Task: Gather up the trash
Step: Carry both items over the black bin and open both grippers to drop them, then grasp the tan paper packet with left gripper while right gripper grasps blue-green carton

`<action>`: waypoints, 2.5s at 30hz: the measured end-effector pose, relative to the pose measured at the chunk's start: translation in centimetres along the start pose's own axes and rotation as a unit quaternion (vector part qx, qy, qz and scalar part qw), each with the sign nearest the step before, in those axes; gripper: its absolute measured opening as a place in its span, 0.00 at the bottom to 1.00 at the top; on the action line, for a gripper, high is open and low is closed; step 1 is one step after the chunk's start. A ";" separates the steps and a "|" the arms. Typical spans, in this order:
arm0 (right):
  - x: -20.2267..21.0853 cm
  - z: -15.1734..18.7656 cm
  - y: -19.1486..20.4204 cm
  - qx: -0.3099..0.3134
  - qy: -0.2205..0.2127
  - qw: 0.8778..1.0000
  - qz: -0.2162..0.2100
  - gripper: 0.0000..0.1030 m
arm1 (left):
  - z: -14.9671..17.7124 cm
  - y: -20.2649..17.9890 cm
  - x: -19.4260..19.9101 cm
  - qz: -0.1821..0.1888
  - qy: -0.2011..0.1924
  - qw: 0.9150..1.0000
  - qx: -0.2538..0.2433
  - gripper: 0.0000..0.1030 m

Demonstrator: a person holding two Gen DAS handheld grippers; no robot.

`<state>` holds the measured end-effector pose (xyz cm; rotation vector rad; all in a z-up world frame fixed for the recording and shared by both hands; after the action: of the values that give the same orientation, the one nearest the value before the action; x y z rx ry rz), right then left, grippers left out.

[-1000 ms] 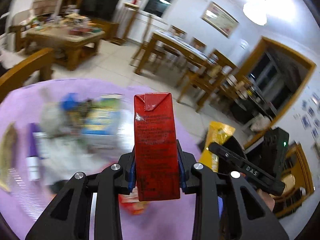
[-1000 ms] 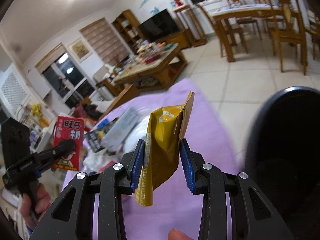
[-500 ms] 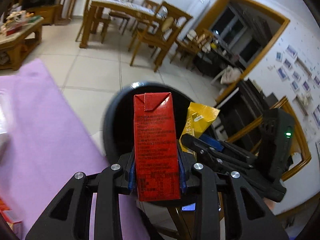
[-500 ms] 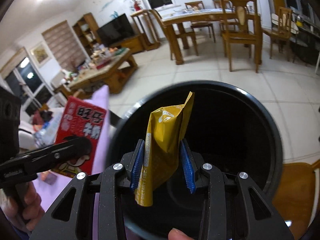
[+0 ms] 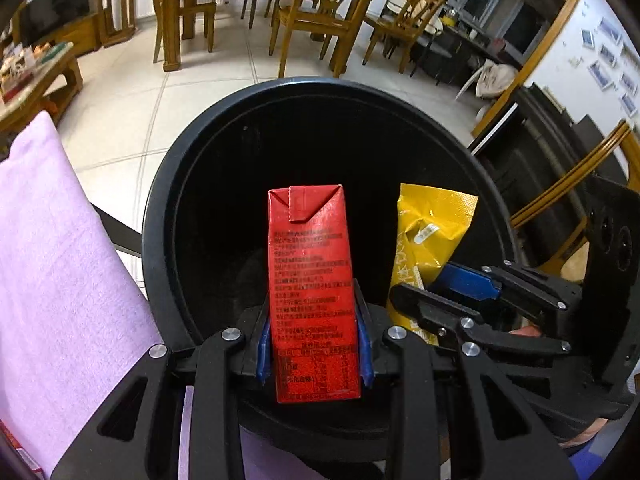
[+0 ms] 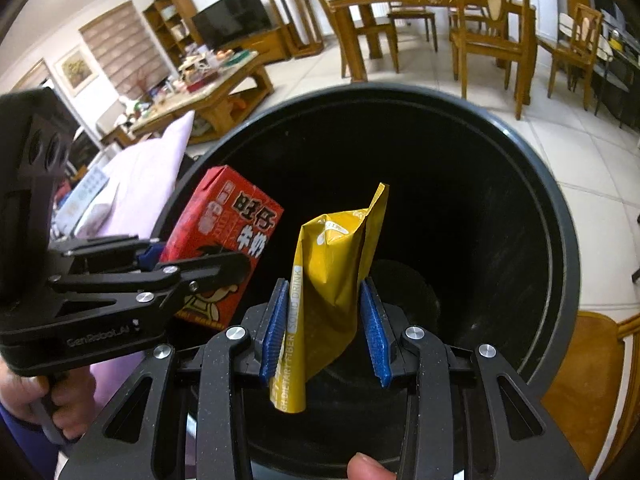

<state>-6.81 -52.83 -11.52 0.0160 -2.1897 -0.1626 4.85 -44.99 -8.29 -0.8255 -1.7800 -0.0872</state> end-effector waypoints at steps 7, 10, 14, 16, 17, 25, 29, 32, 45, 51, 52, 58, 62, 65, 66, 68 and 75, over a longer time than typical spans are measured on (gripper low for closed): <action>-0.1 -0.4 0.1 0.004 0.000 1.000 -0.002 0.38 | 0.3 -0.3 0.4 -0.018 -0.008 1.000 -0.020 0.32; 0.0 -0.6 0.4 0.006 -0.004 1.000 0.005 0.49 | 0.3 -0.3 0.8 -0.026 -0.016 0.999 -0.023 0.33; 0.2 -0.8 0.5 0.007 -0.009 1.000 0.005 0.56 | 0.4 -0.1 1.5 -0.034 -0.021 0.999 -0.022 0.39; 0.3 -1.0 0.7 0.009 -0.010 1.000 0.006 0.58 | 0.5 0.1 1.7 -0.025 -0.021 0.999 -0.023 0.41; 0.4 -1.0 0.8 0.009 -0.012 1.000 0.008 0.60 | 0.4 0.3 1.9 -0.022 -0.022 0.999 -0.023 0.41; 1.8 -1.8 1.7 0.005 -0.038 0.999 0.012 0.64 | 1.2 1.6 6.1 0.001 -0.073 0.997 -0.011 0.66; 2.3 -3.2 3.7 0.017 -0.053 0.998 0.012 0.64 | 1.9 3.7 9.2 0.017 -0.101 0.995 0.008 0.66; 2.4 -4.7 6.1 0.033 -0.059 0.998 0.006 0.64 | 2.6 5.8 11.5 0.019 -0.123 0.992 0.028 0.66; -2.1 -13.2 24.6 0.139 -0.062 0.984 -0.088 0.68 | 9.3 26.2 24.5 -0.081 -0.246 0.949 0.179 0.68; -5.8 -18.3 32.1 0.154 -0.041 0.979 -0.128 0.68 | 11.3 35.9 27.1 -0.149 -0.252 0.925 0.244 0.66; -6.5 -19.1 32.9 0.148 -0.036 0.980 -0.131 0.68 | 11.2 37.3 27.1 -0.157 -0.246 0.923 0.250 0.65; -11.4 -22.7 36.6 0.138 0.003 0.986 -0.092 0.68 | 11.7 42.3 25.8 -0.180 -0.204 0.926 0.262 0.53; -13.6 -22.9 38.9 0.157 0.025 0.986 -0.053 0.71 | 12.5 43.3 24.7 -0.172 -0.179 0.934 0.258 0.45; -15.0 -22.8 39.6 0.170 0.038 0.984 -0.028 0.72 | 12.7 43.7 23.9 -0.171 -0.166 0.936 0.258 0.36; -15.5 -22.7 39.8 0.175 0.042 0.983 -0.018 0.72 | 12.9 43.6 23.8 -0.168 -0.166 0.937 0.259 0.35; -16.3 -22.4 40.0 0.184 0.046 0.982 -0.006 0.72 | 12.9 43.8 23.8 -0.167 -0.164 0.938 0.257 0.34; -16.1 -21.4 39.1 0.186 0.029 0.982 0.001 0.58 | 13.1 45.1 24.2 -0.137 -0.178 0.933 0.280 0.32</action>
<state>21.85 -15.26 -7.37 0.2257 -2.1334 0.2484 16.47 6.56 -7.39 -0.1818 -2.1015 0.3978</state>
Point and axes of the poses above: each gripper's, at about its wrist camera, not at the fingertips, and x roughly against the way its jaws point, y to its left, z to its underside, the point moved 3 cm from there along -x, roughly the way its jaws point, and after that the axes turned 15 degrees about x, right-handed, at the moved point
